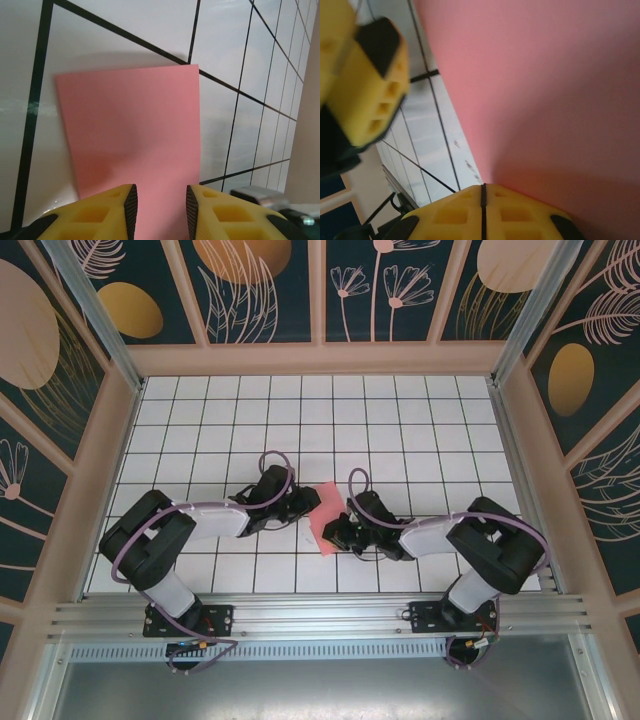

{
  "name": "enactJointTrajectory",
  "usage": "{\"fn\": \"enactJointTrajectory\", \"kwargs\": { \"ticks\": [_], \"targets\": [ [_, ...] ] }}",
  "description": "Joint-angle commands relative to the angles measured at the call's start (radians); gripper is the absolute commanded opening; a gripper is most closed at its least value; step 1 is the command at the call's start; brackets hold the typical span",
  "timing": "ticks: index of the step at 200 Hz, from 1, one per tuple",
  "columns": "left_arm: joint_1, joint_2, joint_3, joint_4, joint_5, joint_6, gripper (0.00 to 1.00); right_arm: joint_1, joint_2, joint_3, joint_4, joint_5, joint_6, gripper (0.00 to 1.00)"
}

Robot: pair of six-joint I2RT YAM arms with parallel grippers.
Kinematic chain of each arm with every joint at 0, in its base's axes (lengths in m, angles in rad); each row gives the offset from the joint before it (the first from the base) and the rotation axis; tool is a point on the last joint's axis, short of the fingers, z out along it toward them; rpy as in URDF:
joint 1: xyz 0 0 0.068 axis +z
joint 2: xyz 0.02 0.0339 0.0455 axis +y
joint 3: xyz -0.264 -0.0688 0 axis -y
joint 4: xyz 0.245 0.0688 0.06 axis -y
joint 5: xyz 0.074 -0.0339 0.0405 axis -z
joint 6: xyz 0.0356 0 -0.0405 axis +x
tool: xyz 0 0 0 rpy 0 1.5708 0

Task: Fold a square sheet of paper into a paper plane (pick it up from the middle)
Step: Rotate the square sheet of paper at the center of the table, then third fold the triangle at the center of the table.

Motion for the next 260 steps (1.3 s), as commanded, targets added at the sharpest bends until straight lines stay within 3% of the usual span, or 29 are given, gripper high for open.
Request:
{"fn": "enactJointTrajectory", "kwargs": {
  "ticks": [1,21,36,61,102,178,260],
  "targets": [
    [-0.007,0.036,0.018,-0.043,0.010,0.035,0.33,-0.016,-0.110,0.040,-0.089,0.070,-0.054,0.12],
    [-0.007,0.062,0.044,-0.061,0.005,0.054,0.31,-0.076,-0.201,0.055,-0.248,0.092,-0.158,0.16],
    [-0.013,0.102,0.066,-0.082,-0.006,0.083,0.30,-0.150,-0.259,0.056,-0.378,0.113,-0.247,0.28],
    [-0.013,0.147,0.099,-0.074,0.020,0.128,0.30,-0.284,-0.305,0.039,-0.481,0.016,-0.391,0.37],
    [-0.013,0.192,0.148,-0.073,0.044,0.200,0.30,-0.370,-0.276,0.012,-0.475,-0.154,-0.512,0.50],
    [-0.012,0.197,0.179,-0.081,0.095,0.311,0.31,-0.404,-0.078,0.037,-0.343,-0.311,-0.548,0.49],
    [-0.014,0.217,0.199,-0.092,0.113,0.331,0.30,-0.404,-0.036,0.048,-0.282,-0.362,-0.526,0.34]
  ]
}}
